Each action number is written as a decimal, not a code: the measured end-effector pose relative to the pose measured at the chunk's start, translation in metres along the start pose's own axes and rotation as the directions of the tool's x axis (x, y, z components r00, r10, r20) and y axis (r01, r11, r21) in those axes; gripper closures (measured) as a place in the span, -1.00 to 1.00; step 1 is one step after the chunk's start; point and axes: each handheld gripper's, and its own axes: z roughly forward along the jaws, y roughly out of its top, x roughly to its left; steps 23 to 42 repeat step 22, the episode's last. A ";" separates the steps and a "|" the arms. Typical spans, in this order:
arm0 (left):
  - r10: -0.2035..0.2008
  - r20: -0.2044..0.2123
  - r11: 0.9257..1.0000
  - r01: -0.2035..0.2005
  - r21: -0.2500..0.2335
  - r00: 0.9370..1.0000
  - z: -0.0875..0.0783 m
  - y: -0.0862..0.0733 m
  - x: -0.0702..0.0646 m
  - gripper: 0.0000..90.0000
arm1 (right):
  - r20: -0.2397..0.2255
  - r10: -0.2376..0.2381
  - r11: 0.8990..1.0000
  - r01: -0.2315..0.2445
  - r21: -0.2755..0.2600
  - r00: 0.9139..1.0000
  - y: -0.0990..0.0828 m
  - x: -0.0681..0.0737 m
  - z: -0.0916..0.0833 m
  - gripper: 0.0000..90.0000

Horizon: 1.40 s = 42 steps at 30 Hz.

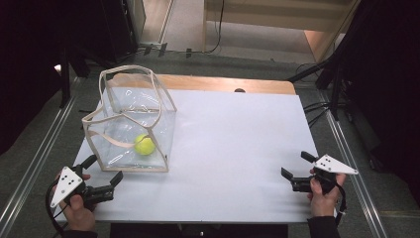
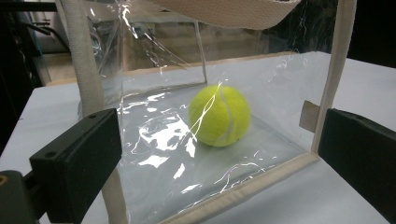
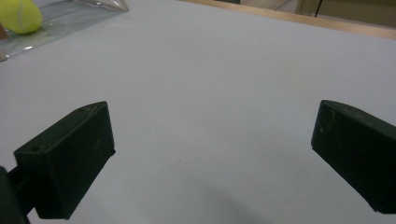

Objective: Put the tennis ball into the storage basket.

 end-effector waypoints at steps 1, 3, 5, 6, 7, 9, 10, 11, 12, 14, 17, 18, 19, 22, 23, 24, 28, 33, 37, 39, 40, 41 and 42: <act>0.002 0.000 1.000 -0.002 0.001 1.000 0.000 0.000 0.000 -1.00 | 0.000 0.000 1.000 0.000 -0.003 1.000 -0.001 -0.001 -0.001 -1.00; 0.004 0.001 1.000 -0.004 0.000 1.000 0.000 0.000 0.000 -1.00 | 0.011 0.014 1.000 -0.013 -0.016 1.000 -0.006 -0.004 -0.004 -1.00; 0.008 0.001 1.000 -0.008 0.004 1.000 0.000 0.000 0.000 -1.00 | 0.016 0.036 0.999 -0.036 -0.015 0.999 -0.009 -0.005 -0.007 -1.00; 0.009 0.001 1.000 -0.009 0.004 1.000 0.000 0.000 0.000 -1.00 | 0.016 0.036 0.999 -0.036 -0.015 0.999 -0.009 -0.005 -0.007 -1.00; 0.009 0.002 1.000 -0.009 0.005 1.000 0.000 0.000 0.000 -1.00 | 0.016 0.048 0.998 -0.048 -0.028 0.999 -0.011 -0.007 -0.009 -1.00; 0.012 0.004 1.000 -0.012 0.005 1.000 0.001 0.000 0.000 -1.00 | 0.017 0.064 0.997 -0.063 -0.044 0.998 -0.013 -0.008 -0.012 -1.00; 0.014 0.003 1.000 -0.014 0.008 1.000 0.000 0.000 0.000 -1.00 | 0.021 0.068 0.996 -0.067 -0.057 0.997 -0.013 -0.009 -0.014 -1.00; 0.013 0.003 1.000 -0.013 0.007 1.000 0.001 0.000 -0.001 -1.00 | 0.020 0.079 0.995 -0.078 -0.069 0.997 -0.014 -0.010 -0.015 -1.00; 0.014 0.004 1.000 -0.014 0.007 1.000 0.001 0.000 -0.001 -1.00 | 0.024 0.082 0.994 -0.080 -0.076 0.996 -0.014 -0.010 -0.016 -1.00; 0.014 0.005 1.000 -0.014 0.006 1.000 0.001 0.001 -0.001 -1.00 | 0.027 0.085 0.992 -0.083 -0.090 0.996 -0.016 -0.011 -0.018 -1.00; 0.012 0.005 1.000 -0.012 0.008 1.000 0.000 0.001 -0.001 -1.00 | 0.030 0.089 0.992 -0.086 -0.093 0.996 -0.018 -0.011 -0.018 -1.00; 0.011 0.006 1.000 -0.011 0.008 1.000 0.000 0.001 -0.001 -1.00 | 0.030 0.089 0.992 -0.086 -0.093 0.996 -0.018 -0.011 -0.018 -1.00; 0.012 0.006 1.000 -0.012 0.009 1.000 0.000 0.001 -0.001 -1.00 | 0.035 0.088 0.992 -0.085 -0.093 0.995 -0.018 -0.011 -0.018 -1.00; 0.014 0.008 1.000 -0.014 0.007 1.000 0.001 0.001 -0.001 -1.00 | 0.046 0.094 0.992 -0.089 -0.091 0.995 -0.018 -0.010 -0.018 -1.00; 0.014 0.008 1.000 -0.014 0.007 1.000 0.001 0.001 -0.001 -1.00 | 0.046 0.094 0.992 -0.089 -0.091 0.995 -0.018 -0.010 -0.018 -1.00; 0.014 0.008 1.000 -0.014 0.007 1.000 0.001 0.001 -0.001 -1.00 | 0.046 0.094 0.992 -0.089 -0.091 0.995 -0.018 -0.010 -0.018 -1.00; 0.014 0.008 1.000 -0.014 0.007 1.000 0.001 0.001 -0.001 -1.00 | 0.046 0.094 0.992 -0.089 -0.091 0.995 -0.018 -0.010 -0.018 -1.00; 0.014 0.008 1.000 -0.014 0.007 1.000 0.001 0.001 -0.001 -1.00 | 0.046 0.094 0.992 -0.089 -0.091 0.995 -0.018 -0.010 -0.018 -1.00; 0.014 0.008 1.000 -0.014 0.007 1.000 0.001 0.001 -0.001 -1.00 | 0.046 0.094 0.992 -0.089 -0.091 0.995 -0.018 -0.010 -0.018 -1.00; 0.014 0.008 1.000 -0.014 0.007 1.000 0.001 0.001 -0.001 -1.00 | 0.046 0.094 0.992 -0.089 -0.091 0.995 -0.018 -0.010 -0.018 -1.00; 0.014 0.008 1.000 -0.014 0.007 1.000 0.001 0.001 -0.001 -1.00 | 0.046 0.094 0.992 -0.089 -0.091 0.995 -0.018 -0.010 -0.018 -1.00; 0.014 0.008 1.000 -0.014 0.007 1.000 0.001 0.001 -0.001 -1.00 | 0.046 0.094 0.992 -0.089 -0.091 0.995 -0.018 -0.010 -0.018 -1.00; 0.014 0.008 1.000 -0.014 0.007 1.000 0.001 0.001 -0.001 -1.00 | 0.046 0.094 0.992 -0.089 -0.091 0.995 -0.018 -0.010 -0.018 -1.00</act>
